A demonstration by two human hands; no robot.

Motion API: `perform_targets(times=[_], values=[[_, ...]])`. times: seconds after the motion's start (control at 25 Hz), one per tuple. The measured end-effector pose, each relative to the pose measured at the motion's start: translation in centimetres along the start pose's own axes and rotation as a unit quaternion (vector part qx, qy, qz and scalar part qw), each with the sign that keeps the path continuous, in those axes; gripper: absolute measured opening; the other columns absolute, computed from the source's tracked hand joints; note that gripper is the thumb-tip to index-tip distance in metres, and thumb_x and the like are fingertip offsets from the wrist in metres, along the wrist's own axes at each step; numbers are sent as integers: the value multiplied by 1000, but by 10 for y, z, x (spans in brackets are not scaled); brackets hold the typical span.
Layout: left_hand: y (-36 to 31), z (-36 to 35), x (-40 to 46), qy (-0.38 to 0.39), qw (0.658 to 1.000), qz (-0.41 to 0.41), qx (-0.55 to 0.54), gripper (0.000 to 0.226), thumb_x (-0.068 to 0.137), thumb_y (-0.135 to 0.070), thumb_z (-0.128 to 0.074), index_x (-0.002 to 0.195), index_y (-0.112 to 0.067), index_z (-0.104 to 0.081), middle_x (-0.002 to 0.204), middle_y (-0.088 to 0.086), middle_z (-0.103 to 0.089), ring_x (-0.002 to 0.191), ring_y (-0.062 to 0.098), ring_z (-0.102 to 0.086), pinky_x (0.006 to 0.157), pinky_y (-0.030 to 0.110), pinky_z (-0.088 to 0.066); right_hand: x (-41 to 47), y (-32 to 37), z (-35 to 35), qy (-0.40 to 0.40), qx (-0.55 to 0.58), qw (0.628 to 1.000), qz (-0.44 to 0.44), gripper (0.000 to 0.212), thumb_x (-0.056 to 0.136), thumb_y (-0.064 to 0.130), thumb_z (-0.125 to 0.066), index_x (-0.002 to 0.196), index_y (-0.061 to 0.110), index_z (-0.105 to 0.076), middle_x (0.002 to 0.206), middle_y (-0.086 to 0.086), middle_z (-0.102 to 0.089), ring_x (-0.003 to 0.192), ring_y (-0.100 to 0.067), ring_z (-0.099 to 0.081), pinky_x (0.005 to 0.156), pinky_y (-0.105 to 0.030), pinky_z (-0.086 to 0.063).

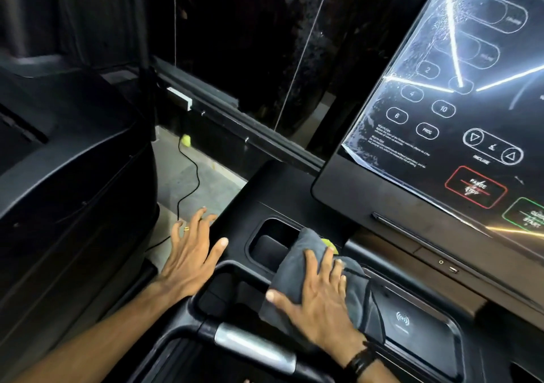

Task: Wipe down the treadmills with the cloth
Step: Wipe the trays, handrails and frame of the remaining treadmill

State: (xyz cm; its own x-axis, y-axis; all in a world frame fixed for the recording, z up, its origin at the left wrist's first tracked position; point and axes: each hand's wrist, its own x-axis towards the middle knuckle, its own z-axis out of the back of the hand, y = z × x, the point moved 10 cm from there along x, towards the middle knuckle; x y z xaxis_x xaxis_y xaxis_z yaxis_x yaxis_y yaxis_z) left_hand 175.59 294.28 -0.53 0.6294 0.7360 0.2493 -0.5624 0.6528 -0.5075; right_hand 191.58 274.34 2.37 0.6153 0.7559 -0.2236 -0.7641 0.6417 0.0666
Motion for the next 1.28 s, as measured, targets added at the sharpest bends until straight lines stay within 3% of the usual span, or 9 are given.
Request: perform_targets(times=[0.08, 0.2, 0.36, 0.48, 0.56, 0.72, 0.88, 1.08, 1.28], values=[[-2, -1, -1, 8, 1000, -6, 3, 72, 99, -62, -12, 139, -10, -42, 150, 10, -37, 131, 23, -47, 115, 55, -18, 24, -6, 9, -54, 6, 998, 5, 126, 62, 103, -1, 159, 22, -4, 164, -24, 15, 151, -44, 12, 124, -56, 3], [-7, -1, 0, 13, 1000, -13, 8, 71, 100, -61, -11, 140, -11, -42, 151, 10, -38, 129, 22, -51, 116, 55, -18, 68, -8, 17, -76, -15, 997, 8, 120, 67, 97, -6, 160, 20, -10, 164, -27, 2, 152, -46, 3, 123, -58, -2], [-8, -2, 3, 16, 1000, -9, 6, 72, 99, -62, -8, 141, -13, -40, 152, 7, -37, 135, 19, -44, 117, 53, -16, 119, 17, 21, -74, -75, 994, 16, 119, 71, 92, -8, 158, 13, -24, 154, -36, -27, 141, -54, -28, 116, -65, -20], [-5, -1, 1, 7, 1000, -3, 4, 73, 99, -62, -7, 142, -12, -40, 152, 6, -36, 138, 17, -40, 118, 52, -13, 119, 46, 16, -94, -68, 990, 75, 106, 83, 86, -16, 158, 11, -25, 158, -35, -19, 145, -54, -22, 118, -64, -20], [-1, -1, 0, 3, 1000, 3, 2, 73, 99, -61, -8, 142, -11, -41, 152, 6, -37, 138, 18, -40, 118, 51, -12, 100, 52, 5, -75, -54, 986, 137, 99, 89, 79, -26, 161, 15, -5, 165, -26, -2, 152, -47, -3, 124, -57, -9], [-2, -1, 1, -2, 1000, 5, -5, 66, 100, -55, -17, 141, -11, -42, 152, 7, -37, 138, 19, -41, 118, 53, -13, 103, 40, 2, -48, -67, 973, 213, 124, 81, 64, -64, 157, 12, 19, 168, -10, 9, 154, -35, 11, 127, -46, 0], [2, 1, -3, -9, 1000, 22, -14, 65, 99, -55, -17, 142, -13, -42, 153, 5, -35, 138, 16, -41, 118, 53, -14, 142, 50, 8, -63, -134, 967, 208, 137, 69, 63, -79, 159, 10, 10, 168, -11, 4, 155, -34, 8, 127, -47, -6], [3, 1, -3, -13, 999, 27, -16, 64, 100, -55, -17, 142, -13, -42, 153, 5, -36, 135, 17, -43, 117, 52, -13, 144, 41, 4, -91, -154, 969, 170, 139, 68, 66, -79, 160, 13, 10, 168, -14, 3, 154, -38, 5, 125, -48, 0], [3, 1, 0, -16, 999, 29, -21, 61, 100, -54, -20, 141, -13, -40, 152, 4, -35, 135, 17, -43, 118, 52, -12, 159, 50, 1, -97, -207, 963, 143, 129, 63, 59, -83, 159, 12, -11, 161, -22, -22, 149, -43, -20, 121, -56, -23]])
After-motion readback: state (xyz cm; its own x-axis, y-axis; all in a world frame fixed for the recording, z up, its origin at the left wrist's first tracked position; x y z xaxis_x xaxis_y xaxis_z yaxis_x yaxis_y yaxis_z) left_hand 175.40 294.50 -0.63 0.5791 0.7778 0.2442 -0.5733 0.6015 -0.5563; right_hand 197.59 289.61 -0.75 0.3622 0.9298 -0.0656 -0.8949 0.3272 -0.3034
